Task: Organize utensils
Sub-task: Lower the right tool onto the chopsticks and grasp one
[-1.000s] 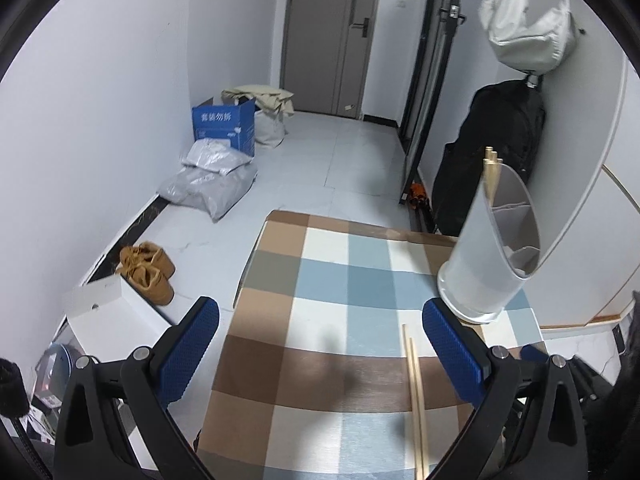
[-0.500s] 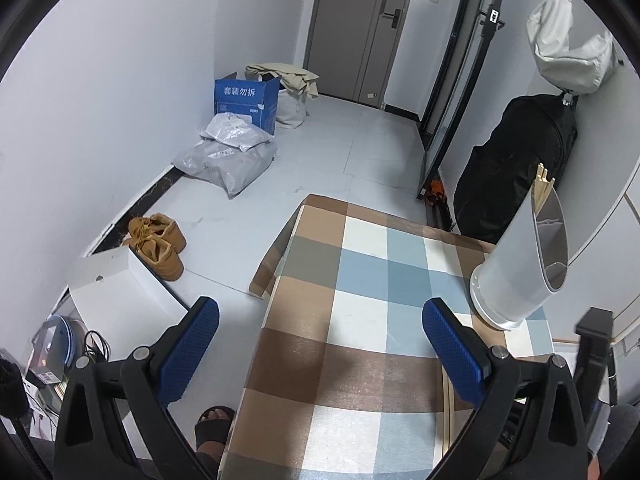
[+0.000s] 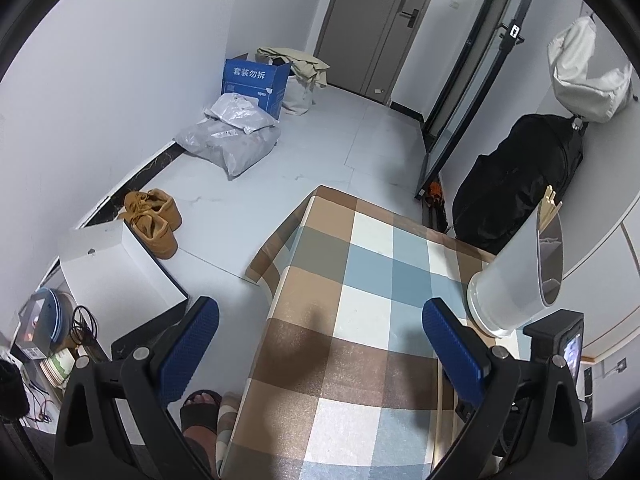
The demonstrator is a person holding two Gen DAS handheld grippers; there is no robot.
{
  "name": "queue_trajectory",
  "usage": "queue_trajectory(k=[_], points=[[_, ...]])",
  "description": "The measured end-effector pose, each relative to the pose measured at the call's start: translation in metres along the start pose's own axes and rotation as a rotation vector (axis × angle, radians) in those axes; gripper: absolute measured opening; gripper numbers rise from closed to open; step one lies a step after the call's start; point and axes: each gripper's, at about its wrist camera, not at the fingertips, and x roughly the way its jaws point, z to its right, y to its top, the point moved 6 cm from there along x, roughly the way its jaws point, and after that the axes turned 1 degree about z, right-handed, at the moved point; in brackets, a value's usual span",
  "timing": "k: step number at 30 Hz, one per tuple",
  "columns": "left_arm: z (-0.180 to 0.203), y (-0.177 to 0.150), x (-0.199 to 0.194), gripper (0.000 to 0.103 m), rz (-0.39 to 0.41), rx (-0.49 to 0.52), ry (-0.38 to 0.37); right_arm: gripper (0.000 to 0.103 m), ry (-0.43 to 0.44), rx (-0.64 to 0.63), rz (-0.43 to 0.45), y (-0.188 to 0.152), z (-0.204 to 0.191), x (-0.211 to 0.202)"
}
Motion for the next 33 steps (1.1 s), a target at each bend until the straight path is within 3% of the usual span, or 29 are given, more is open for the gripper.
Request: queue_trajectory(k=[12,15,17,26,33], points=[[-0.007,-0.001,0.004,0.099,-0.022,-0.002,0.004,0.015,-0.024,-0.022,-0.013,0.025,-0.006,0.012],[-0.007,-0.001,0.006,0.099,-0.029,0.007,0.008,0.004,0.004,-0.021,-0.025,0.029,-0.006,0.014],[-0.006,-0.001,0.007,0.099,-0.032,0.016,0.015,0.003,0.017,-0.004,-0.022,0.031,-0.004,0.013],[0.014,-0.012,0.022,0.099,-0.086,0.085,0.038,0.003,0.158,0.196,0.188,0.032,0.028,-0.047],[0.046,-0.031,0.034,0.099,-0.149,0.199,0.041,0.003,0.312,0.451,0.31,0.013,0.079,-0.067]])
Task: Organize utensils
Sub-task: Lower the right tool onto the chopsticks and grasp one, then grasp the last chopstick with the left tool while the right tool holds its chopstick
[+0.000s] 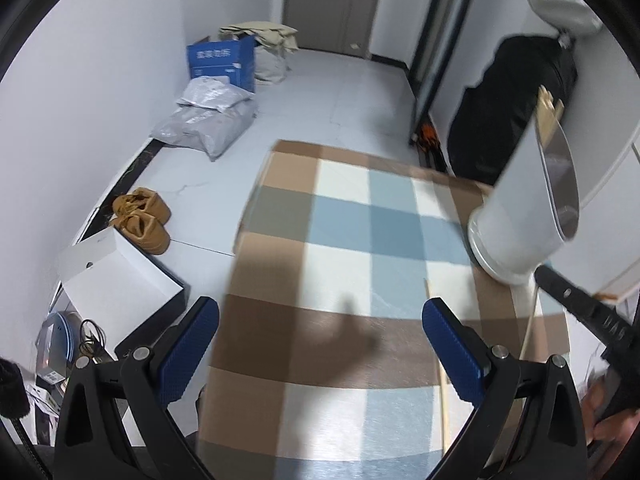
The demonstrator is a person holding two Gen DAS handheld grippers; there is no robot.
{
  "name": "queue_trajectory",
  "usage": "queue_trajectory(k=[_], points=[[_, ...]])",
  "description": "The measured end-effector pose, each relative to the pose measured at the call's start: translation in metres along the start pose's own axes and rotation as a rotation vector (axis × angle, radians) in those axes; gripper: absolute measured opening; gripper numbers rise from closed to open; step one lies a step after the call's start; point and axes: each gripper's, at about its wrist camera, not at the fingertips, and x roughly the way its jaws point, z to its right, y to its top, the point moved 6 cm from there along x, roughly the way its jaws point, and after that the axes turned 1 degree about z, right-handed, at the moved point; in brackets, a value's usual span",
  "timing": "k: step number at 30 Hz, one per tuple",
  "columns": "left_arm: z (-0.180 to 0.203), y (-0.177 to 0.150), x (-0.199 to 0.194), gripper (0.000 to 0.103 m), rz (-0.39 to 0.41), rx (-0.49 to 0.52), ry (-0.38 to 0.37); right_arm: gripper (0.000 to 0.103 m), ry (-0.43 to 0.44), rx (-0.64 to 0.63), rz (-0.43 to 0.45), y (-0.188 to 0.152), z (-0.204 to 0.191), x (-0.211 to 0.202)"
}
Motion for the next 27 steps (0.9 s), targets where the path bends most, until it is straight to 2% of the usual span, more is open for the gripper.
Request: queue_trajectory(k=[4,7,12,18,23,25,26,27], points=[[0.018,-0.006,0.007,0.099,-0.037,0.034,-0.017,0.003,0.041,0.174,0.027,0.001,0.04,-0.01],[0.026,-0.009,0.014,0.099,-0.063,0.042,-0.001,0.003,0.075,0.245,0.048,0.0,0.057,-0.018],[0.04,-0.013,0.028,0.099,-0.127,0.038,-0.008,0.003,0.127,0.319,0.098,0.002,0.073,-0.035],[0.066,-0.014,0.038,0.098,-0.146,0.1,0.02,0.003,0.162,0.344,0.134,0.009,0.086,-0.052],[0.084,-0.018,0.049,0.076,-0.18,0.153,0.039,0.003,0.165,0.291,0.15,0.011,0.083,-0.064],[0.088,-0.02,0.055,0.061,-0.204,0.16,0.05,0.003,0.163,0.274,0.149,0.011,0.083,-0.067],[0.089,-0.021,0.058,0.057,-0.221,0.158,0.05,0.003,0.164,0.269,0.147,0.011,0.084,-0.068],[0.088,-0.023,0.063,0.047,-0.247,0.15,0.055,0.003,0.169,0.268,0.144,0.012,0.084,-0.068]])
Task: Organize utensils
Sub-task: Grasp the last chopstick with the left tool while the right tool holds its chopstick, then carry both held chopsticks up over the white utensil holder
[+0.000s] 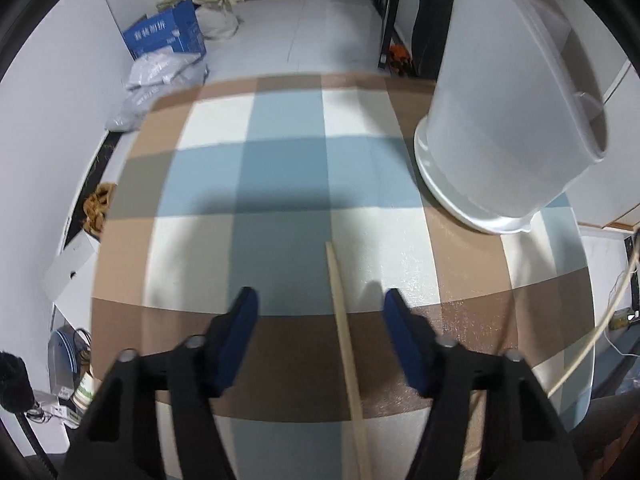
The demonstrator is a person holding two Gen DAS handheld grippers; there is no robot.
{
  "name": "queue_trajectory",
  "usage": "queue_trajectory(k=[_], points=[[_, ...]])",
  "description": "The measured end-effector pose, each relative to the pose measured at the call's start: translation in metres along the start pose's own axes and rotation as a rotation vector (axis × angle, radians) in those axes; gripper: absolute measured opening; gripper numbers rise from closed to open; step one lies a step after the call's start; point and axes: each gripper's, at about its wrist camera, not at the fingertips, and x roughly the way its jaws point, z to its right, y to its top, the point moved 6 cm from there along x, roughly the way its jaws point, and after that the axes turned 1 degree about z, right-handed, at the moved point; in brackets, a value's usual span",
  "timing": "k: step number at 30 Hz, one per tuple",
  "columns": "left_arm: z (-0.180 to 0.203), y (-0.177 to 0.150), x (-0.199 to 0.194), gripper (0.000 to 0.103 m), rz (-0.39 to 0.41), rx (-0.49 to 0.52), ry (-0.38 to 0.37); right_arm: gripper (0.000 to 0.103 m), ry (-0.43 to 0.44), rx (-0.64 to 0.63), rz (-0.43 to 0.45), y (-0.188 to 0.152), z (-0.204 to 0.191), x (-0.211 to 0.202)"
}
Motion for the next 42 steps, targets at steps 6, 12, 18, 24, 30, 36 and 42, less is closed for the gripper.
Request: queue_trajectory(k=[6,12,18,24,30,36,42], points=[[0.007,-0.003,-0.002,0.016,-0.014,0.02,-0.019,0.003,0.006,-0.006,-0.015,0.001,0.0,0.001],[0.012,-0.003,-0.004,0.002,-0.016,-0.001,-0.072,0.003,0.007,-0.031,-0.02,0.003,-0.005,0.004],[0.014,0.002,-0.023,0.001,0.059,-0.035,-0.122,0.003,0.006,-0.046,-0.018,0.003,-0.008,0.003],[0.014,0.007,-0.051,0.001,0.166,-0.058,-0.179,0.003,0.003,-0.083,0.001,0.002,-0.018,-0.001],[0.009,0.004,-0.083,0.001,0.287,-0.059,-0.227,0.003,-0.001,-0.116,0.019,-0.003,-0.023,-0.006],[-0.006,0.008,-0.111,0.001,0.402,-0.063,-0.267,0.003,0.005,-0.157,0.034,-0.011,-0.033,-0.014],[-0.01,0.007,-0.121,0.001,0.452,-0.026,-0.283,0.003,-0.001,-0.27,0.077,-0.019,-0.056,-0.024]])
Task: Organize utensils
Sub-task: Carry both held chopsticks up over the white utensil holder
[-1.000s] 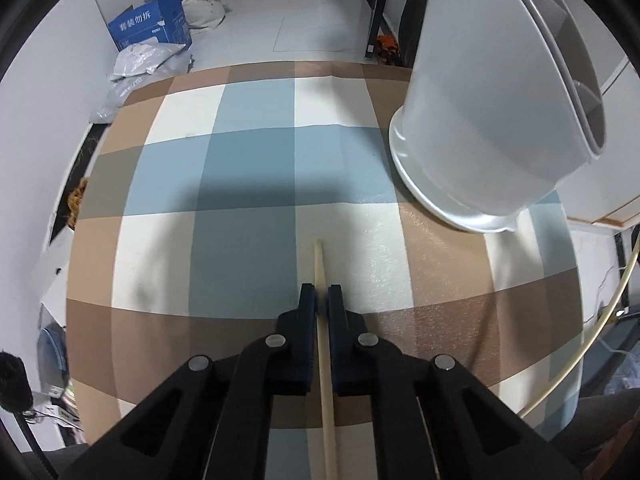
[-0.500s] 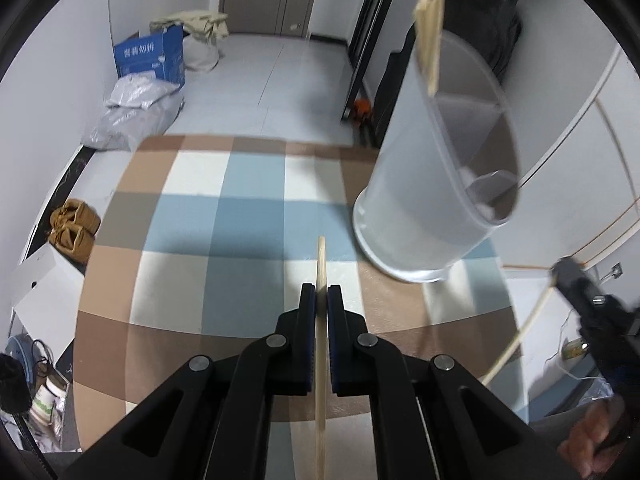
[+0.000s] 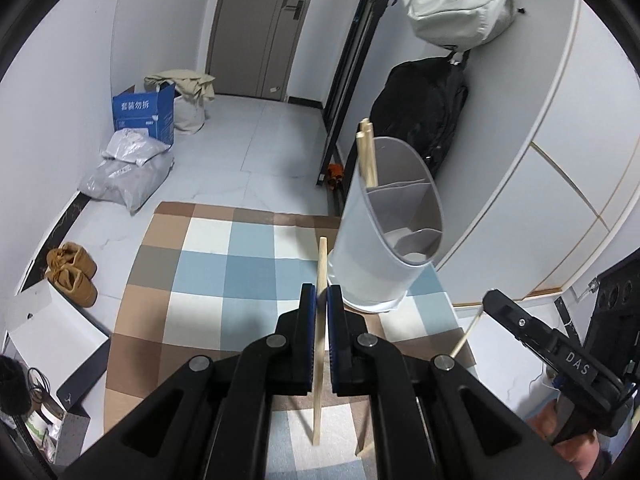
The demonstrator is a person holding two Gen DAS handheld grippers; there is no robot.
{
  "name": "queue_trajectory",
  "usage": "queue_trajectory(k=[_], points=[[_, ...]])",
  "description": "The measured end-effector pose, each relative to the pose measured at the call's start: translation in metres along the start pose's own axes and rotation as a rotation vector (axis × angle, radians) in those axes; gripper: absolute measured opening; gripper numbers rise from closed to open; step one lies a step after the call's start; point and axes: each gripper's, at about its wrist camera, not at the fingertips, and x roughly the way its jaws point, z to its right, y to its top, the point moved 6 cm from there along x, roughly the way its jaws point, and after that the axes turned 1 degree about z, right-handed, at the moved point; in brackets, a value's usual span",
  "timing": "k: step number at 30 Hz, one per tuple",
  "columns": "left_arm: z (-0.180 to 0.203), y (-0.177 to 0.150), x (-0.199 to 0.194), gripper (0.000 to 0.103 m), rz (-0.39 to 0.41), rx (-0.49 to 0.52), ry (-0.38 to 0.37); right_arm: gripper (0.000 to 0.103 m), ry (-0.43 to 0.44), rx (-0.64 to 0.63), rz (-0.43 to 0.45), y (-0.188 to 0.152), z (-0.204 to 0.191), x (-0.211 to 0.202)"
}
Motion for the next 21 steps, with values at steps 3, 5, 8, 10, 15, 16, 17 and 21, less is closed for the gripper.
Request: queue_trajectory(k=[3,5,8,10,15,16,17,21], points=[[0.004,0.002,-0.011,0.001,0.024,0.017,-0.01,0.003,-0.011,-0.069,0.021,0.0,-0.013,-0.004],[0.009,0.002,-0.019,0.001,0.03,0.014,-0.022,0.003,-0.022,-0.111,0.036,-0.001,-0.021,-0.007],[0.012,0.005,-0.021,0.001,0.035,-0.004,-0.033,0.003,-0.058,-0.163,0.047,-0.003,-0.03,-0.006],[0.012,0.004,-0.023,0.001,0.039,0.0,-0.038,0.003,-0.069,-0.178,0.056,-0.003,-0.033,-0.007],[0.016,0.005,-0.032,0.001,0.051,0.013,-0.056,0.003,-0.086,-0.21,0.092,0.001,-0.038,-0.016],[0.017,0.006,-0.033,0.001,0.051,0.016,-0.062,0.003,-0.089,-0.213,0.098,0.003,-0.038,-0.017],[0.019,0.007,-0.035,0.001,0.055,0.02,-0.064,0.003,-0.09,-0.215,0.102,0.004,-0.039,-0.018],[0.024,0.011,-0.041,0.001,0.064,0.039,-0.078,0.003,-0.096,-0.241,0.131,0.015,-0.045,-0.023]])
